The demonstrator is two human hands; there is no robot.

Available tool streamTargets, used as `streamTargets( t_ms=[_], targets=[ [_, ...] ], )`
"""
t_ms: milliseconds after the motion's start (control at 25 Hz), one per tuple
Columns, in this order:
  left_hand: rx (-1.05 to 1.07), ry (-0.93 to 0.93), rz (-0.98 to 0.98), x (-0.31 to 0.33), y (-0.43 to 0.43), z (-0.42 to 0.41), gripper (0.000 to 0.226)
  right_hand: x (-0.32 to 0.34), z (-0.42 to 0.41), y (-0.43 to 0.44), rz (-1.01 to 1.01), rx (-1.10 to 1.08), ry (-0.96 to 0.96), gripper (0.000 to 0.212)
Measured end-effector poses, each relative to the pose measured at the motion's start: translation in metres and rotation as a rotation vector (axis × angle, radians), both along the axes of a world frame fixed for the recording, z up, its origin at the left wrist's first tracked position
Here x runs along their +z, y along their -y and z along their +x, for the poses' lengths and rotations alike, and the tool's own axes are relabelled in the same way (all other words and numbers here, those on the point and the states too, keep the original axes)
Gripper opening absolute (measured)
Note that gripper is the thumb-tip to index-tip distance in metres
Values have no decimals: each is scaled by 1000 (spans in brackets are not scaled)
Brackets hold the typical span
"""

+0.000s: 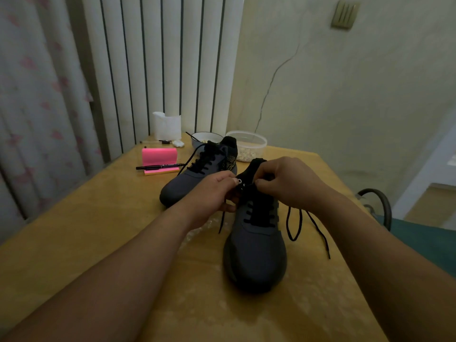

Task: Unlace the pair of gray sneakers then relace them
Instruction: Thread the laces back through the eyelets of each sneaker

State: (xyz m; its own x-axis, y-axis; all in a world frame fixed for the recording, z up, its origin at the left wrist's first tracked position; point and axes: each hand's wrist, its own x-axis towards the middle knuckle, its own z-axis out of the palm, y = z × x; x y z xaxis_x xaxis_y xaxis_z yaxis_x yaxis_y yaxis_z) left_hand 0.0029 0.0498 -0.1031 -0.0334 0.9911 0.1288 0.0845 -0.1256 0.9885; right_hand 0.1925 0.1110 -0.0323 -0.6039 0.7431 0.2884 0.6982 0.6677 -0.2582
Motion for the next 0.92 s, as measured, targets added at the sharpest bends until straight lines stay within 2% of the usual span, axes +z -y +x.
streamTargets(
  t_ms=[400,640,840,880,920],
  targets=[
    [8,-1,5,1,-1,1,21,-2,-5,0,97,-24,54,9],
    [24,7,9,-1,1,5,21,-6,-7,1,125,-11,73,18],
    [30,-185,90,-10,3,2,18,-9,-10,5,119,-12,98,21],
    [77,-124,102,-9,3,4,19,-7,-9,6,67,-14,60,19],
    [141,18,105,-8,3,6,19,-3,-5,5,-32,-31,-35,18]
  ],
)
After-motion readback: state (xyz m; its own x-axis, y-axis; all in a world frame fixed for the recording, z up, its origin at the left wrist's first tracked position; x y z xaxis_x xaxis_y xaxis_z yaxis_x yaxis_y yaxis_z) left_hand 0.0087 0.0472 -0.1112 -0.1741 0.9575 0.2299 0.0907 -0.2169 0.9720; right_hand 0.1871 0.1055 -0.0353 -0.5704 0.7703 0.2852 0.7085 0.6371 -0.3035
